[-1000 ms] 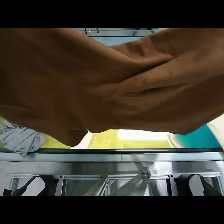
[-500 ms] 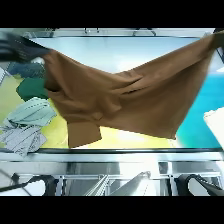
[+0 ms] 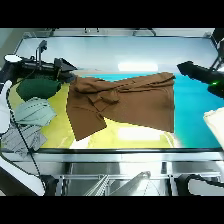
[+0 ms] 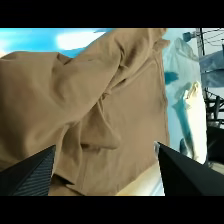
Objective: Fold the shirts.
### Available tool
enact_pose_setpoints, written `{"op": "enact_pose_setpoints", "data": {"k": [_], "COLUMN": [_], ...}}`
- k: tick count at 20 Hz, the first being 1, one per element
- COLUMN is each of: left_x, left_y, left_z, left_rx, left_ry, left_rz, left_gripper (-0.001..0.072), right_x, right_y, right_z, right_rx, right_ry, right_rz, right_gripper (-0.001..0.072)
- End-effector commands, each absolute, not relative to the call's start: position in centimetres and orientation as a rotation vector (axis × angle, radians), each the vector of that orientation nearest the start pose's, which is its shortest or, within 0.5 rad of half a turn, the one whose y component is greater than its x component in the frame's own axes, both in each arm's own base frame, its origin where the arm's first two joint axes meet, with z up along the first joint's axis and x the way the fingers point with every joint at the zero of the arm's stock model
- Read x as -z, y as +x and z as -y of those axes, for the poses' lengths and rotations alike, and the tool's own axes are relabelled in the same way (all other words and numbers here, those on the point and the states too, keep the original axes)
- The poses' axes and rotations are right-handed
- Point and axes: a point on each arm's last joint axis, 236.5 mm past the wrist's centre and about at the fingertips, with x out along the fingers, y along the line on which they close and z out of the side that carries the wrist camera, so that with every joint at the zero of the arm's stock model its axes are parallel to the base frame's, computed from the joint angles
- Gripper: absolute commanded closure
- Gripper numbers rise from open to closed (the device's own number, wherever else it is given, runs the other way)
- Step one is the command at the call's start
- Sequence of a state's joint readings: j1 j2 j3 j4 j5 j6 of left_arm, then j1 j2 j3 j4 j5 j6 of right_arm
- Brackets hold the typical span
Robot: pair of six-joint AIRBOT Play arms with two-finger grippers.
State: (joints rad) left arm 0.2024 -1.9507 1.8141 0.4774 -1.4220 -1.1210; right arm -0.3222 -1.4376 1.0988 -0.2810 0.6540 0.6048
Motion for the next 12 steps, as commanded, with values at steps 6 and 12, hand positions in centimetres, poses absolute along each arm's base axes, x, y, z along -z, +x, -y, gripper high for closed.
{"op": "enact_pose_setpoints", "data": {"k": [6,12], "left_x": [3.6,10.8], "left_y": [41.7,40.1], "left_z": [2.7,3.2], "left_rx": [0.513,0.331], "left_ry": [-0.686,-0.567], "left_rz": [-1.662,-1.711], "left_gripper": [-0.0004,0.0014], "right_x": [-5.0,-0.7], "right_y": [41.2,37.3], "right_z": [4.2,1.8], "right_rx": [-0.496,-0.499], "right_ry": [0.787,0.867], "right_rz": [-0.742,-0.835], "right_gripper": [0.0423,0.0437]}}
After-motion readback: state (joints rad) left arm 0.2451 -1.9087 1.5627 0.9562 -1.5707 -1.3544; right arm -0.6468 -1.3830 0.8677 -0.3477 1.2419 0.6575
